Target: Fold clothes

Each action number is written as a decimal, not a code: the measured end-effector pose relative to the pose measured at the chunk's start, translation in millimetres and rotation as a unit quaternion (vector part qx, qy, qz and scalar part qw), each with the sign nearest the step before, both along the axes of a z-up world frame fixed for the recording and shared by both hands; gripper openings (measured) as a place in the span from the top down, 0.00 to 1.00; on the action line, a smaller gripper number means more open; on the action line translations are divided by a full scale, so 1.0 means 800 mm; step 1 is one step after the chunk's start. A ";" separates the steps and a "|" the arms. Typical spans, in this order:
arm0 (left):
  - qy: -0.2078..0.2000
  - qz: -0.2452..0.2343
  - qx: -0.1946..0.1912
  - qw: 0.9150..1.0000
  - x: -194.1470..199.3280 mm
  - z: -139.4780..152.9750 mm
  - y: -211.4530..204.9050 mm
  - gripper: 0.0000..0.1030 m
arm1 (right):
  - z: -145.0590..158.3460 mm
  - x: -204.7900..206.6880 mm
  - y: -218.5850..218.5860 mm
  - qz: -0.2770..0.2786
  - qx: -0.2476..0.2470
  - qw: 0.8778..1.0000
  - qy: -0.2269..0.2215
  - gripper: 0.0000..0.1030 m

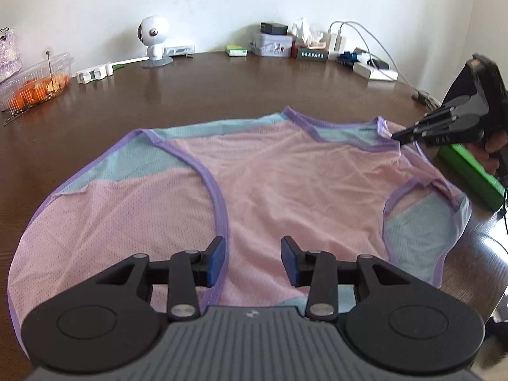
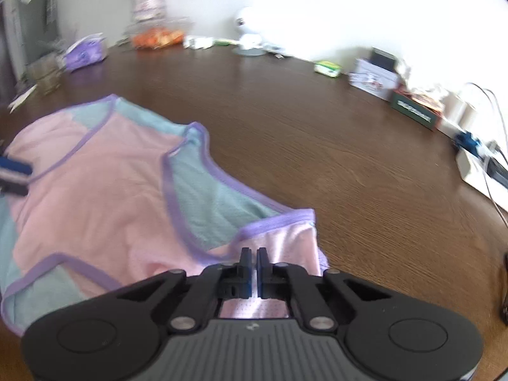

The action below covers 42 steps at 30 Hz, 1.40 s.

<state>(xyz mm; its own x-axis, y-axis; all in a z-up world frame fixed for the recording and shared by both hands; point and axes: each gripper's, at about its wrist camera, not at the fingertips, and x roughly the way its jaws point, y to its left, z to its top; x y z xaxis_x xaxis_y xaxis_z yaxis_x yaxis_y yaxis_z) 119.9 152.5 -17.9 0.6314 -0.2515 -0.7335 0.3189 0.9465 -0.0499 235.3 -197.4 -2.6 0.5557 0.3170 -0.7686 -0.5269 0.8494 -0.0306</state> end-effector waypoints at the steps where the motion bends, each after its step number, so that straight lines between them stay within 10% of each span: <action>1: 0.003 0.003 0.003 1.000 -0.004 -0.002 0.000 0.62 | 0.002 -0.001 -0.003 -0.014 0.000 1.000 -0.005 0.98; 21: -0.020 -0.013 -0.010 1.000 -0.058 0.006 -0.012 0.58 | 0.033 -0.182 -0.038 0.063 0.045 0.997 0.003 0.72; 29: -0.031 -0.092 -0.035 0.995 -0.068 0.007 -0.078 0.55 | 0.004 -0.203 -0.018 0.083 0.053 0.995 0.016 0.92; 42: -0.034 0.045 0.009 0.998 -0.092 0.000 0.045 0.55 | 0.003 -0.211 -0.062 0.035 0.056 0.998 0.004 0.82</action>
<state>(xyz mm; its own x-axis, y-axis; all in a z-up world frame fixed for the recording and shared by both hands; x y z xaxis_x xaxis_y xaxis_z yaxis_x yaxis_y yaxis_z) 46.5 188.2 -17.6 0.6995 -0.1784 -0.6921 0.2337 0.9722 -0.0144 66.6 -247.3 0.0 0.5227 0.4390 -0.7308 -0.5847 0.8084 0.0674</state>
